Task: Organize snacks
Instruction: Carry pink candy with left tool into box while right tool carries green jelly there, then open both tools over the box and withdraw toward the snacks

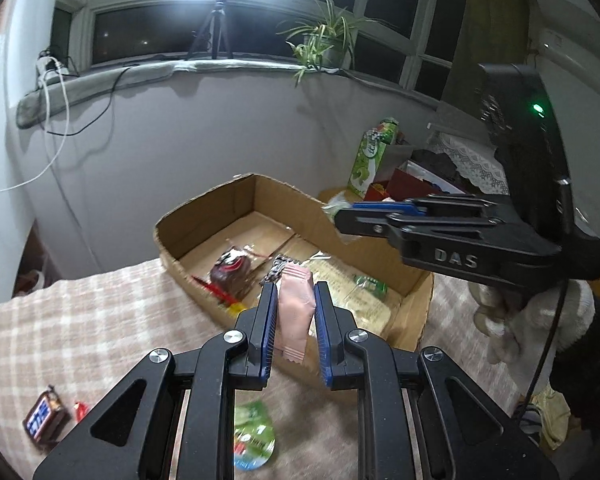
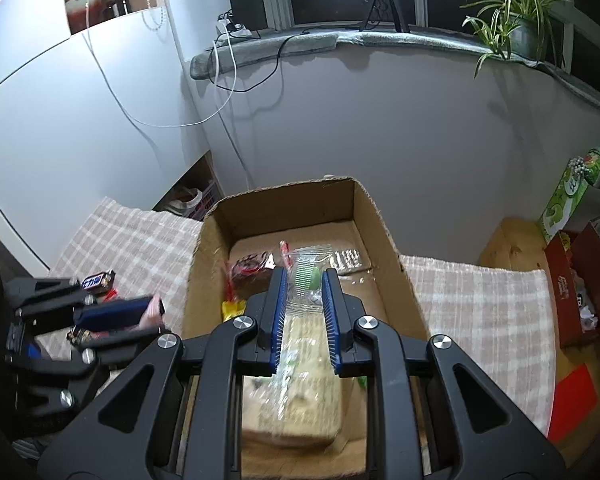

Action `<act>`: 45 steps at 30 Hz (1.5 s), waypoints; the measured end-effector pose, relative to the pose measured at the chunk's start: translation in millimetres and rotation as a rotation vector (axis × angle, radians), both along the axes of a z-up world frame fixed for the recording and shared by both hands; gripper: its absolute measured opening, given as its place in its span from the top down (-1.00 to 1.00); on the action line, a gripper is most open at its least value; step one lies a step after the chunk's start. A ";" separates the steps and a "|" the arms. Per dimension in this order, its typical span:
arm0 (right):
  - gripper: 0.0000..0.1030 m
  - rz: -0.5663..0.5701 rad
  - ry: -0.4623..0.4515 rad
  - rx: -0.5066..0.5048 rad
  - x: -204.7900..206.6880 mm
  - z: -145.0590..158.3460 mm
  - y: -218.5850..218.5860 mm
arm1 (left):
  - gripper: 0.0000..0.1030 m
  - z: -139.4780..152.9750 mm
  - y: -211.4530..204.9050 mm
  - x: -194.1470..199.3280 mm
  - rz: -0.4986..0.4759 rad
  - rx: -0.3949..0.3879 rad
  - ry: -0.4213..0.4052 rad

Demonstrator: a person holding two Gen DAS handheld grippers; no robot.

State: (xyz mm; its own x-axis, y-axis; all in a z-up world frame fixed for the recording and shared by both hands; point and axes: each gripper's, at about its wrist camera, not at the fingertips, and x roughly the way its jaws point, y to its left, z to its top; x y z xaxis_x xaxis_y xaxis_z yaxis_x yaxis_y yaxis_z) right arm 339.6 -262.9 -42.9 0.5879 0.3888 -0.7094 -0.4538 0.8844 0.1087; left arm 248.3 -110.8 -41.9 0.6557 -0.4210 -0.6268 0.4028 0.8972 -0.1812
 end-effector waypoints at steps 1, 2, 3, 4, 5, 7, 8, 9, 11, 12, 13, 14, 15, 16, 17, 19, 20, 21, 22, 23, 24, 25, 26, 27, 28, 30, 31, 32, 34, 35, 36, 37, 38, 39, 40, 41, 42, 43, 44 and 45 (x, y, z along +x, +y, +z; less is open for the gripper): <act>0.64 0.001 0.004 0.004 4.3 -1.1 -0.3 | 0.68 -0.5 -2.9 2.7 -0.004 0.001 0.001; 0.64 0.003 0.013 0.010 10.8 -3.0 -1.0 | 0.68 -1.3 -5.3 4.8 -0.007 0.002 0.002; 0.64 0.003 0.017 0.013 14.9 -4.0 -1.3 | 0.68 -2.2 -7.7 7.3 -0.011 0.003 0.004; 0.64 0.004 0.023 0.017 20.6 -5.8 -1.3 | 0.68 -3.5 -10.3 9.9 -0.013 0.006 0.006; 0.64 0.006 0.027 0.019 24.0 -7.0 -1.7 | 0.68 -4.9 -12.0 11.9 -0.014 0.007 0.007; 0.64 0.010 0.038 0.023 32.4 -10.5 -0.7 | 0.67 -8.0 -15.8 17.8 -0.017 0.009 0.014; 0.64 0.010 0.043 0.023 37.7 -12.8 0.3 | 0.68 -9.7 -17.6 21.0 -0.018 0.010 0.018; 0.64 0.011 0.046 0.023 41.7 -13.9 0.6 | 0.68 -10.7 -18.5 23.0 -0.018 0.010 0.020; 0.64 0.012 0.055 0.022 50.1 -17.9 1.4 | 0.68 -13.1 -21.4 27.4 -0.020 0.012 0.026; 0.64 0.013 0.060 0.022 53.1 -19.7 1.8 | 0.68 -14.2 -22.7 29.4 -0.021 0.012 0.028; 0.64 0.014 0.066 0.025 55.9 -21.3 2.0 | 0.67 -15.2 -24.0 31.3 -0.022 0.011 0.030; 0.64 0.016 0.073 0.029 58.9 -23.1 2.3 | 0.67 -16.1 -24.7 32.6 -0.024 0.010 0.032; 0.64 0.020 0.078 0.032 61.7 -25.0 2.7 | 0.67 -17.3 -25.9 34.5 -0.028 0.013 0.034; 0.64 0.020 0.079 0.032 62.5 -25.9 2.9 | 0.67 -18.0 -26.6 36.2 -0.029 0.014 0.036; 0.64 0.019 0.079 0.029 63.4 -26.9 3.5 | 0.67 -18.7 -27.4 37.9 -0.032 0.013 0.038; 0.62 0.018 0.080 0.027 64.9 -28.2 4.0 | 0.66 -20.8 -29.2 40.5 -0.033 0.014 0.042; 0.59 0.020 0.086 0.026 65.8 -29.0 4.3 | 0.66 -21.7 -29.6 41.3 -0.034 0.015 0.044; 0.53 0.020 0.087 0.025 66.0 -29.1 4.4 | 0.65 -22.7 -30.5 42.3 -0.034 0.015 0.047; 0.32 0.019 0.086 0.024 65.9 -28.7 4.4 | 0.65 -22.9 -30.9 42.7 -0.036 0.014 0.048; 0.00 0.014 0.078 0.021 64.9 -27.3 4.2 | 0.60 -23.3 -31.9 43.3 -0.038 0.016 0.051; -0.14 0.009 0.068 0.020 63.9 -25.9 3.9 | 0.50 -24.0 -32.9 43.6 -0.035 0.018 0.054; -0.28 0.007 0.058 0.022 62.7 -24.1 3.6 | 0.40 -24.4 -33.3 43.6 -0.032 0.020 0.056; -0.31 0.007 0.052 0.025 61.6 -22.3 3.2 | 0.20 -24.5 -33.4 44.0 -0.030 0.019 0.058; -0.31 0.009 0.050 0.025 61.5 -20.8 3.5 | 0.13 -24.3 -33.5 44.5 -0.030 0.017 0.056; -0.36 0.007 0.046 0.023 60.7 -19.5 3.9 | 0.13 -23.9 -33.6 44.0 -0.028 0.016 0.053; -0.55 0.001 0.036 0.015 58.7 -17.4 3.6 | 0.13 -23.7 -33.9 43.4 -0.030 0.017 0.054; -0.61 -0.001 0.029 0.014 57.5 -16.1 3.6 | 0.13 -23.3 -34.2 42.8 -0.028 0.019 0.053; -0.63 -0.004 0.023 0.014 56.2 -14.4 3.3 | 0.13 -23.5 -34.0 42.4 -0.028 0.019 0.052; -0.63 -0.007 0.022 0.016 54.8 -12.5 2.6 | 0.13 -23.3 -33.8 41.4 -0.028 0.019 0.052; -0.63 -0.009 0.020 0.015 53.3 -11.0 2.3 | 0.13 -23.4 -33.7 41.3 -0.027 0.020 0.053; -0.63 -0.012 0.019 0.014 52.2 -9.9 2.1 | 0.13 -22.8 -33.2 40.3 -0.024 0.020 0.053; -0.63 -0.014 0.018 0.012 50.6 -8.7 1.8 | 0.13 -22.2 -32.9 39.8 -0.023 0.019 0.052; -0.63 -0.015 0.017 0.012 49.6 -7.9 1.6 | 0.13 -21.7 -32.1 38.6 -0.022 0.019 0.050; -0.63 -0.017 0.016 0.012 47.4 -6.3 1.0 | 0.13 -20.5 -31.5 36.6 -0.021 0.020 0.048; -0.63 -0.019 0.014 0.012 45.7 -4.6 0.5 | 0.13 -19.7 -30.8 35.5 -0.020 0.020 0.046; -0.63 -0.022 0.011 0.013 42.4 -2.0 -0.5 | 0.13 -18.7 -30.3 33.8 -0.020 0.020 0.045; -0.63 -0.023 0.008 0.014 40.6 -0.3 -1.1 | 0.13 -17.7 -29.7 32.1 -0.021 0.020 0.043; -0.63 -0.025 0.005 0.015 38.4 1.9 -1.6 | 0.13 -16.1 -29.1 29.4 -0.020 0.020 0.039; -0.63 -0.027 0.000 0.016 34.6 5.1 -2.5 | 0.13 -14.7 -28.9 27.3 -0.020 0.020 0.037; -0.63 -0.029 -0.003 0.016 32.1 7.1 -2.9 | 0.13 -13.3 -28.2 25.1 -0.019 0.019 0.035</act>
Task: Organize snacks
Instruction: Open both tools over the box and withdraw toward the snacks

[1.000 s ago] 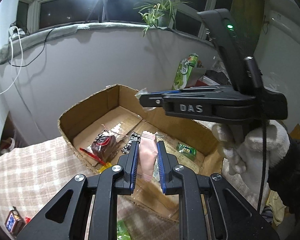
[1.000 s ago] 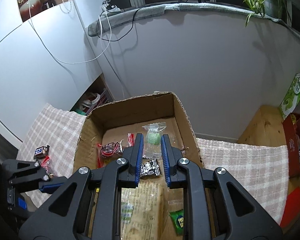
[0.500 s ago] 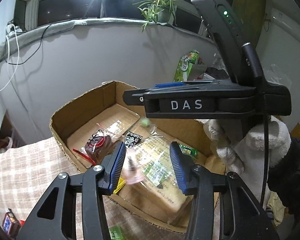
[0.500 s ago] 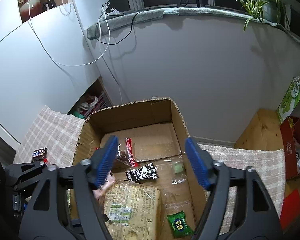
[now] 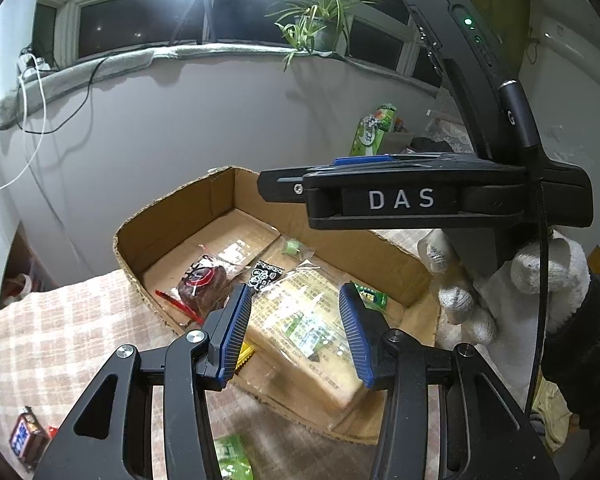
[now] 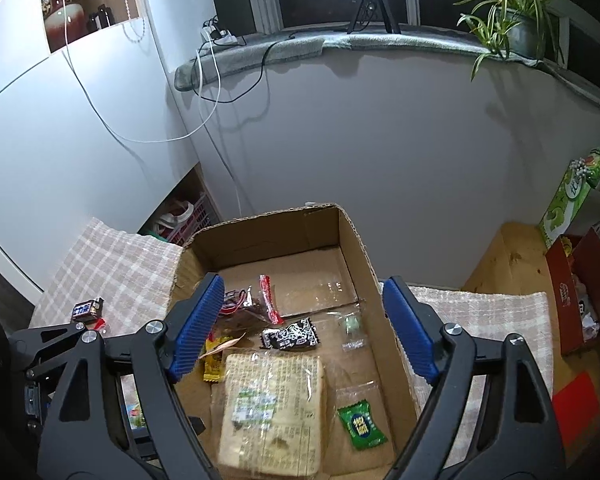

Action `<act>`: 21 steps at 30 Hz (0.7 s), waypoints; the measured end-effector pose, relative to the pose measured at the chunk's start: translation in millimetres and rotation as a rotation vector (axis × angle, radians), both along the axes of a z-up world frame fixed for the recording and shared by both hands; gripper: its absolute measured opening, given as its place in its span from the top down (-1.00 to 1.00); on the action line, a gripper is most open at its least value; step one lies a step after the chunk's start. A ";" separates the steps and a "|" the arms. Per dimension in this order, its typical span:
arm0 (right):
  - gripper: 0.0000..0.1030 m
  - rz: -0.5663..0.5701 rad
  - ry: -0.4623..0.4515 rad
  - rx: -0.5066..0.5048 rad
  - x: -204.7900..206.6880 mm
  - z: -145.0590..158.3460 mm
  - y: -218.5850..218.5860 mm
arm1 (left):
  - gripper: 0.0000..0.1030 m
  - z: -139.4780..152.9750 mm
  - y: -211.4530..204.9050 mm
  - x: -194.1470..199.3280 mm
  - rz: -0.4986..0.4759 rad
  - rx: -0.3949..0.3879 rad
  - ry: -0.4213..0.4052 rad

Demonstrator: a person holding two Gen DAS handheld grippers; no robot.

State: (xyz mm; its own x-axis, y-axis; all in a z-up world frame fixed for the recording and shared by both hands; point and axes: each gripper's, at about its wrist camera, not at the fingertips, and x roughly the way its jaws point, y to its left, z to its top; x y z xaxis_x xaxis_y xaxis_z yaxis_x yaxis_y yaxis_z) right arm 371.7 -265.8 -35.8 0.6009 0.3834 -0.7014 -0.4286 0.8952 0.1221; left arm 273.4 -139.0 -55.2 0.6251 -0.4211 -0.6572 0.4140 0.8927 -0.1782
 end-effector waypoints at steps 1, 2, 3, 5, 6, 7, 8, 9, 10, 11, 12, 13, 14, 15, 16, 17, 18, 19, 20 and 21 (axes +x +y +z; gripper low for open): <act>-0.63 -0.001 -0.003 0.000 -2.7 1.8 -0.2 | 0.13 1.9 0.7 -2.8 0.001 -0.002 -0.003; -0.63 -0.001 -0.006 -0.001 -6.3 4.2 -0.2 | 0.13 3.6 1.2 -5.0 0.002 -0.002 -0.006; -0.63 -0.001 -0.009 -0.003 -9.0 5.9 -0.2 | 0.13 5.5 1.8 -7.8 0.002 -0.002 -0.010; -0.63 -0.002 -0.017 -0.006 -16.6 10.6 0.3 | 0.13 9.4 3.4 -13.6 0.005 -0.002 -0.018; -0.63 -0.002 -0.020 -0.006 -19.3 12.1 0.6 | 0.13 11.0 4.4 -15.5 0.006 -0.003 -0.021; -0.64 -0.003 -0.022 -0.005 -22.6 14.0 1.0 | 0.13 13.2 5.9 -19.1 0.009 -0.004 -0.025; -0.64 -0.002 -0.025 -0.004 -26.5 16.6 1.3 | 0.13 14.4 7.0 -19.4 0.011 -0.005 -0.026; -0.64 -0.002 -0.028 -0.003 -29.1 18.2 2.2 | 0.13 16.4 8.8 -22.6 0.015 -0.007 -0.029; -0.64 -0.001 -0.031 -0.003 -32.1 20.0 2.6 | 0.13 18.0 10.0 -25.2 0.017 -0.008 -0.032; -0.64 0.000 -0.035 -0.002 -36.4 22.8 3.4 | 0.13 19.4 11.2 -27.5 0.020 -0.008 -0.034; -0.64 0.001 -0.039 -0.001 -39.8 25.0 4.1 | 0.13 20.2 12.0 -30.3 0.022 -0.008 -0.037; -0.64 0.003 -0.042 0.000 -43.1 27.2 4.9 | 0.13 21.9 13.7 -33.1 0.026 -0.008 -0.040; -0.64 0.004 -0.045 0.001 -46.3 29.6 5.7 | 0.13 23.8 15.7 -36.0 0.030 -0.009 -0.044; -0.64 0.004 -0.048 0.002 -48.4 31.6 5.7 | 0.13 25.1 16.6 -38.1 0.032 -0.010 -0.046; -0.64 0.006 -0.053 0.004 -53.3 34.9 6.7 | 0.13 26.6 18.8 -41.2 0.036 -0.011 -0.049; -0.64 0.007 -0.056 0.004 -56.0 36.5 7.5 | 0.13 27.6 20.7 -44.4 0.041 -0.013 -0.051; -0.64 0.010 -0.060 0.004 -60.0 38.8 9.0 | 0.13 29.1 22.9 -47.6 0.044 -0.014 -0.053; -0.64 0.011 -0.064 0.002 -64.1 40.8 10.7 | 0.13 30.0 24.2 -49.7 0.047 -0.014 -0.056; -0.64 0.014 -0.072 0.000 -69.7 43.3 12.7 | 0.13 31.1 26.1 -52.7 0.050 -0.015 -0.058; -0.64 0.016 -0.075 0.000 -73.5 44.8 14.0 | 0.13 32.4 28.9 -56.6 0.054 -0.015 -0.061</act>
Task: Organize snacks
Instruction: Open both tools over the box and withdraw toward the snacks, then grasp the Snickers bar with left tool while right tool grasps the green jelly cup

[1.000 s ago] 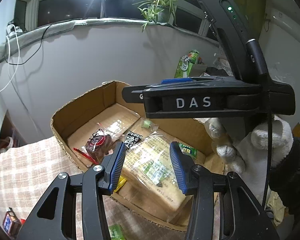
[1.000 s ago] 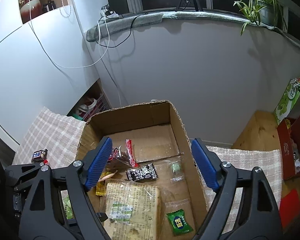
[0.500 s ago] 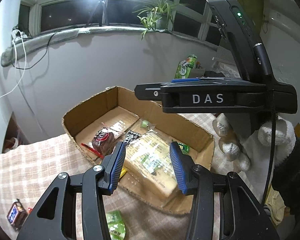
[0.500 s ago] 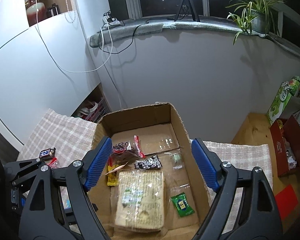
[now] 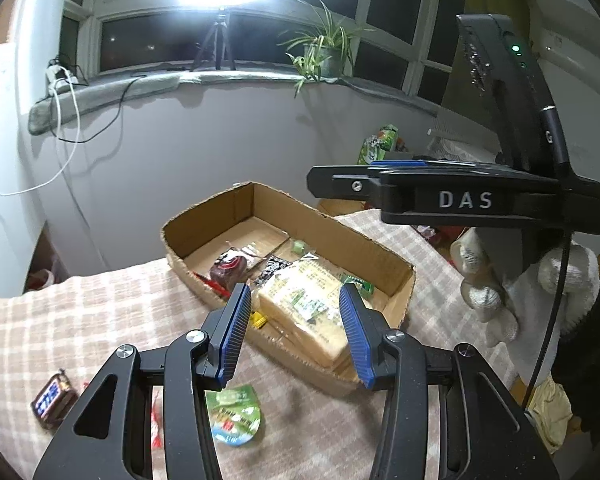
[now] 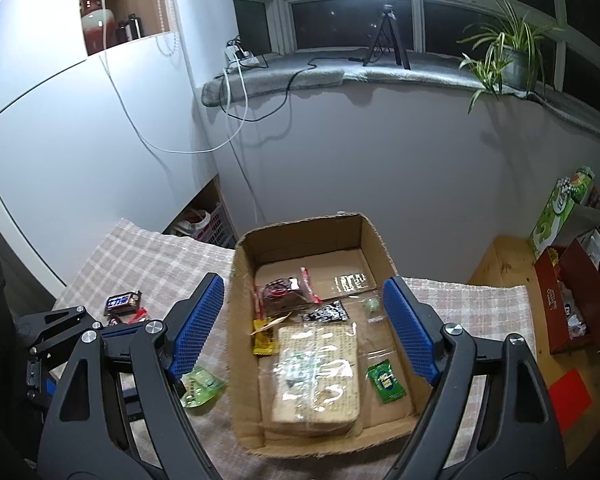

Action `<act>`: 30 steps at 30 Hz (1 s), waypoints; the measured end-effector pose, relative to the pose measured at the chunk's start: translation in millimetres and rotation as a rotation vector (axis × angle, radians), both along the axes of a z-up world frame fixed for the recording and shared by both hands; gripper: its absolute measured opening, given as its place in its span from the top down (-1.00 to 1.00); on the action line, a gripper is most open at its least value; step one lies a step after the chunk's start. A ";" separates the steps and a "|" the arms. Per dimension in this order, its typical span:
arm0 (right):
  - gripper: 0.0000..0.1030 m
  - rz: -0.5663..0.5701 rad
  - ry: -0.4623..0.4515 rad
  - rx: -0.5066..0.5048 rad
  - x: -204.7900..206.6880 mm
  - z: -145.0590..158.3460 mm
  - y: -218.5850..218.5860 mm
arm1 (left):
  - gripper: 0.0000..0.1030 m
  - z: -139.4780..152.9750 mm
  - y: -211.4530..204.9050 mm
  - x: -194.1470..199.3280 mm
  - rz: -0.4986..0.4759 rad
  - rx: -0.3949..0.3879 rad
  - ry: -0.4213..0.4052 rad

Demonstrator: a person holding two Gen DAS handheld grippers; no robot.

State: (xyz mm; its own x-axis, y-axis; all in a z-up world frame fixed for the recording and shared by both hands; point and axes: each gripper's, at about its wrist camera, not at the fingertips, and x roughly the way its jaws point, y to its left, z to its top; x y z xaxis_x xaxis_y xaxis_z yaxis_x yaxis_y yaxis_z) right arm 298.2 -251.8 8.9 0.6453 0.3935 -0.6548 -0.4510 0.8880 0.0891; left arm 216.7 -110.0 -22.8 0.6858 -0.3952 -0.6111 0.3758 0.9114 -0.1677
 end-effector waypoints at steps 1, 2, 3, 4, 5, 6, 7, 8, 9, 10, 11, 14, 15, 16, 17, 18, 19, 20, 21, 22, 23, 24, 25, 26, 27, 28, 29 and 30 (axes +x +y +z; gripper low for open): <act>-0.64 0.004 -0.001 0.001 -3.3 1.2 1.6 | 0.13 0.7 2.2 -2.4 0.003 0.001 -0.002; -0.64 0.011 -0.002 0.002 -9.3 2.5 4.1 | 0.13 1.4 4.8 -5.1 0.007 0.001 -0.003; -0.64 0.015 -0.003 0.003 -13.5 3.3 5.8 | 0.13 2.4 8.9 -9.2 0.013 -0.001 -0.005; -0.64 0.022 -0.004 0.003 -17.8 3.8 7.7 | 0.13 3.0 12.7 -12.1 0.018 -0.001 -0.006; -0.64 0.031 -0.008 0.002 -24.8 4.3 11.1 | 0.13 3.7 15.5 -14.2 0.023 -0.002 -0.006; -0.64 0.036 -0.009 0.001 -29.6 4.2 13.2 | 0.13 3.9 19.9 -17.1 0.031 -0.005 -0.007; -0.64 0.046 -0.008 0.002 -35.6 3.6 16.1 | 0.13 4.5 26.9 -21.8 0.042 -0.010 -0.008; -0.64 0.053 -0.007 0.003 -39.0 3.0 18.0 | 0.13 4.6 31.0 -23.5 0.050 -0.011 -0.008; -0.64 0.064 -0.005 0.003 -45.3 1.3 21.4 | 0.13 4.0 39.2 -28.2 0.064 -0.013 -0.007; -0.64 0.075 -0.001 0.003 -52.2 -1.2 25.1 | 0.13 3.4 44.2 -30.8 0.073 -0.015 -0.007; -0.64 0.085 0.005 0.003 -56.4 -3.2 28.3 | 0.13 2.4 50.1 -33.5 0.085 -0.017 -0.004; -0.64 0.116 0.022 -0.004 -72.7 -13.1 39.4 | 0.13 -1.9 71.4 -42.1 0.125 -0.030 0.008; -0.64 0.126 0.029 -0.009 -79.0 -17.8 44.1 | 0.13 -3.7 78.1 -45.9 0.137 -0.031 0.010; -0.64 0.133 0.035 -0.012 -84.1 -21.7 47.7 | 0.13 -6.4 87.5 -50.2 0.155 -0.029 0.014; -0.64 0.147 0.046 -0.016 -91.0 -28.6 52.8 | 0.13 -8.7 94.2 -53.1 0.168 -0.031 0.020; -0.64 0.154 0.056 -0.017 -95.1 -33.4 55.8 | 0.13 -10.4 99.6 -55.8 0.179 -0.034 0.024; -0.64 0.160 0.066 -0.019 -99.0 -38.9 59.0 | 0.13 -13.2 108.6 -59.7 0.197 -0.039 0.031; -0.64 0.166 0.079 -0.024 -104.5 -47.4 63.7 | 0.13 -15.8 116.0 -63.4 0.211 -0.043 0.037; -0.64 0.166 0.087 -0.028 -107.5 -53.3 66.4 | 0.13 -18.3 123.5 -66.9 0.226 -0.047 0.042; -0.64 0.164 0.096 -0.033 -110.7 -59.2 68.5 | 0.13 -21.2 131.7 -70.7 0.243 -0.050 0.048; -0.64 0.161 0.107 -0.042 -115.2 -68.9 71.9 | 0.13 -23.4 137.8 -73.8 0.255 -0.051 0.052; -0.64 0.160 0.115 -0.047 -117.5 -74.9 73.3 | 0.12 -27.3 146.4 -78.2 0.273 -0.052 0.060; -0.64 0.162 0.128 -0.054 -119.8 -83.1 75.9 | 0.08 -30.0 151.4 -81.8 0.284 -0.051 0.066; -0.64 0.161 0.136 -0.058 -120.5 -88.1 77.3 | -0.03 -33.0 157.2 -84.9 0.297 -0.051 0.071; -0.64 0.155 0.146 -0.067 -121.3 -94.9 79.3 | -0.04 -36.7 163.7 -88.4 0.311 -0.054 0.078; -0.64 0.149 0.151 -0.078 -122.1 -101.8 81.3 | -0.04 -40.9 170.0 -91.3 0.324 -0.057 0.089; -0.64 0.143 0.152 -0.090 -121.5 -106.9 82.7 | -0.04 -44.5 175.0 -93.0 0.334 -0.058 0.098; -0.64 0.136 0.153 -0.099 -121.3 -110.8 83.8 | -0.04 -48.2 179.5 -94.7 0.345 -0.059 0.107</act>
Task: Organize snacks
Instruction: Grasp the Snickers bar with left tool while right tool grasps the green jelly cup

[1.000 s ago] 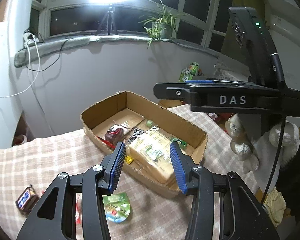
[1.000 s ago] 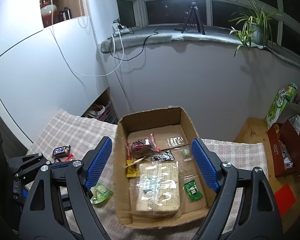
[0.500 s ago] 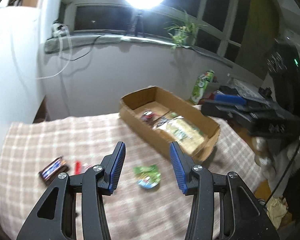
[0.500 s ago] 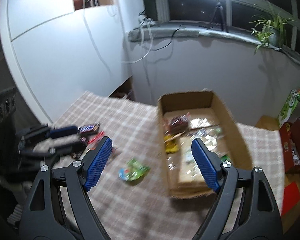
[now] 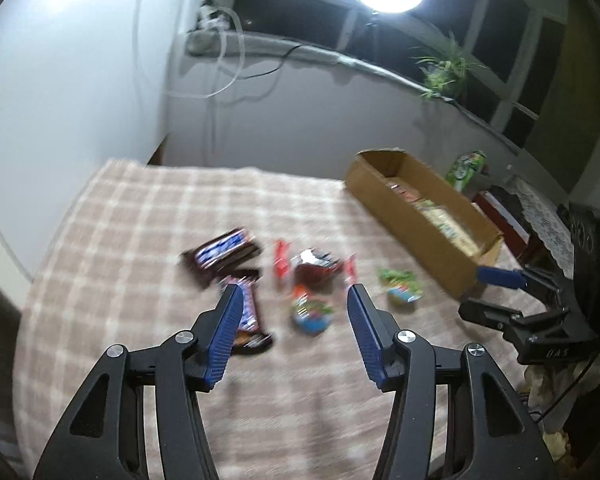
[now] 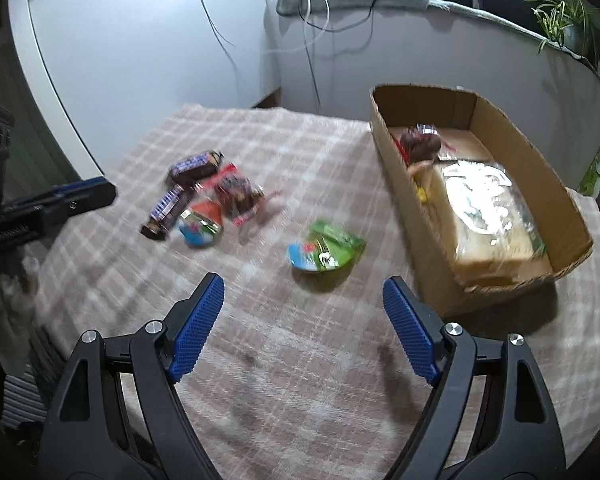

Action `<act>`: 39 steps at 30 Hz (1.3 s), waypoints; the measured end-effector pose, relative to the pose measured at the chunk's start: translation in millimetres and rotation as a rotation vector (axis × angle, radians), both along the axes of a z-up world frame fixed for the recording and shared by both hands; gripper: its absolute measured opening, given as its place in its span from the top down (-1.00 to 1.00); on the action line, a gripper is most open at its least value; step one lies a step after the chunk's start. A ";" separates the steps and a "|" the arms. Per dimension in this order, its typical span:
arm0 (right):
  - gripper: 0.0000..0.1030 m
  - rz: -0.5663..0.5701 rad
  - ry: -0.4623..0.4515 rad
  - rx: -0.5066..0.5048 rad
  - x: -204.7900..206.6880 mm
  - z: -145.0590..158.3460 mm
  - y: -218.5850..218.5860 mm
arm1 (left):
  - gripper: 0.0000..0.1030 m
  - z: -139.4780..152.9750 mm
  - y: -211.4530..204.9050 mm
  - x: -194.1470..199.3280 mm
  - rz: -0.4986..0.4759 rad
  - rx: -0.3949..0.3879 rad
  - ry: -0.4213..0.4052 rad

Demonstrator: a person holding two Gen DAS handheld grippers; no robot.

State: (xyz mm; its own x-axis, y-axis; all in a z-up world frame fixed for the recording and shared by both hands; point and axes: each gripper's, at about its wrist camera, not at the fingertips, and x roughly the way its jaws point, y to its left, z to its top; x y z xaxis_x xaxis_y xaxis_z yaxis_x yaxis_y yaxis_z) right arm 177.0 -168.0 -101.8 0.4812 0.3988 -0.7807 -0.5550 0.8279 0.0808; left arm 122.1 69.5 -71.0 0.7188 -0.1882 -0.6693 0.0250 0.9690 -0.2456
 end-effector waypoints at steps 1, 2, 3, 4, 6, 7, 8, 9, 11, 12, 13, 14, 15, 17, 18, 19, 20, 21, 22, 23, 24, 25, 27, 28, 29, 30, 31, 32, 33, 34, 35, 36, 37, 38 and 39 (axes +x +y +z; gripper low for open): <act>-0.64 -0.008 0.004 -0.004 0.7 -4.9 0.4 | -0.04 -4.3 4.0 -1.2 0.010 -0.003 0.010; -0.64 -0.014 0.010 -0.002 1.9 -7.8 0.7 | -0.04 -7.8 5.9 -1.8 0.016 -0.006 0.018; -0.64 -0.023 0.023 0.003 4.6 -12.2 0.9 | -0.04 -12.7 9.0 -1.9 0.026 -0.008 0.029; -0.64 -0.030 0.031 0.004 6.4 -15.3 1.0 | -0.04 -15.6 10.6 -2.0 0.029 -0.010 0.036; -0.64 -0.045 0.039 -0.002 10.3 -22.1 1.7 | -0.04 -22.6 11.6 0.1 0.032 -0.014 0.051; -0.64 -0.049 0.041 -0.005 11.6 -24.1 2.3 | -0.04 -26.7 11.3 2.7 0.033 -0.009 0.061; -0.64 -0.053 0.041 -0.009 13.1 -25.8 3.0 | -0.04 -30.3 10.2 5.3 0.033 -0.004 0.068; -0.64 -0.058 0.037 -0.017 14.6 -27.1 4.3 | -0.04 -34.6 8.3 9.2 0.029 0.000 0.076; -0.64 -0.063 0.034 -0.026 18.8 -29.6 7.8 | -0.04 -39.8 7.5 14.8 0.030 0.005 0.088; -0.64 -0.066 0.037 -0.027 20.5 -30.7 8.2 | -0.04 -42.4 6.6 17.8 0.028 0.005 0.094; -0.64 -0.068 0.042 -0.026 22.2 -31.9 8.6 | -0.04 -45.3 5.7 21.6 0.027 0.008 0.100; -0.64 -0.074 0.046 -0.027 25.2 -34.1 9.2 | -0.04 -48.4 5.2 25.4 0.029 0.012 0.106; -0.64 -0.077 0.047 -0.032 26.4 -35.4 9.4 | -0.04 -51.4 5.4 27.8 0.031 0.010 0.112; -0.63 -0.080 0.049 -0.041 30.0 -38.6 11.3 | -0.04 -56.7 5.6 32.1 0.033 0.006 0.122; -0.63 -0.084 0.048 -0.045 31.2 -39.7 11.8 | -0.04 -59.6 6.3 34.8 0.036 0.003 0.129; -0.62 -0.085 0.049 -0.048 32.8 -41.1 12.8 | -0.04 -61.9 7.2 36.0 0.037 0.000 0.134; -0.52 -0.084 0.050 -0.049 34.4 -42.1 13.8 | -0.04 -63.2 7.1 37.2 0.038 0.000 0.137; -0.46 -0.084 0.054 -0.052 36.4 -43.2 15.7 | -0.03 -64.8 7.4 38.6 0.042 0.002 0.140; -0.34 -0.083 0.057 -0.053 37.6 -44.3 16.8 | -0.03 -65.3 7.2 39.2 0.044 0.002 0.142; -0.27 -0.081 0.062 -0.053 38.7 -45.3 18.2 | -0.03 -65.5 8.0 39.6 0.047 0.001 0.141; -0.24 -0.077 0.064 -0.053 39.7 -46.4 20.3 | -0.03 -65.8 8.3 40.5 0.052 0.001 0.141; -0.23 -0.078 0.059 -0.056 40.3 -47.0 22.0 | -0.02 -66.1 9.0 41.2 0.057 -0.002 0.140; -0.15 -0.081 0.054 -0.053 41.4 -47.0 23.0 | 0.11 -66.7 7.9 43.5 0.055 -0.004 0.142; -0.03 -0.082 0.054 -0.050 42.1 -47.3 23.2 | 0.13 -67.2 6.9 44.4 0.055 -0.002 0.142; 0.11 -0.083 0.053 -0.045 43.5 -47.1 23.5 | 0.21 -67.3 6.0 45.3 0.055 0.000 0.142; 0.14 -0.082 0.055 -0.040 44.2 -47.0 23.4 | 0.26 -67.5 5.4 45.6 0.054 0.003 0.142; 0.14 -0.081 0.057 -0.034 44.6 -47.1 23.1 | 0.28 -67.7 4.4 45.4 0.054 0.008 0.141; 0.15 -0.079 0.058 -0.030 44.6 -47.0 22.8 | 0.36 -67.5 4.2 46.1 0.054 0.010 0.140; 0.15 -0.076 0.058 -0.027 44.1 -46.9 22.4 | 0.44 -67.6 4.1 46.0 0.055 0.012 0.140; 0.16 -0.074 0.059 -0.023 43.4 -46.5 21.9 | 0.47 -67.5 4.0 46.0 0.055 0.013 0.140; 0.16 -0.072 0.060 -0.021 42.5 -46.2 21.1 | 0.50 -67.1 3.3 46.5 0.053 0.015 0.139; 0.16 -0.070 0.061 -0.015 41.6 -45.7 20.1 | 0.50 -66.8 3.0 46.3 0.051 0.016 0.138; 0.17 -0.069 0.061 -0.010 40.3 -45.1 19.3 | 0.50 -66.3 2.7 45.7 0.049 0.017 0.137; 0.19 -0.067 0.060 -0.004 38.4 -43.9 17.8 | 0.50 -65.9 2.2 45.0 0.045 0.018 0.135; 0.19 -0.067 0.058 0.001 37.1 -42.9 16.5 | 0.50 -65.5 1.4 44.8 0.042 0.019 0.135</act>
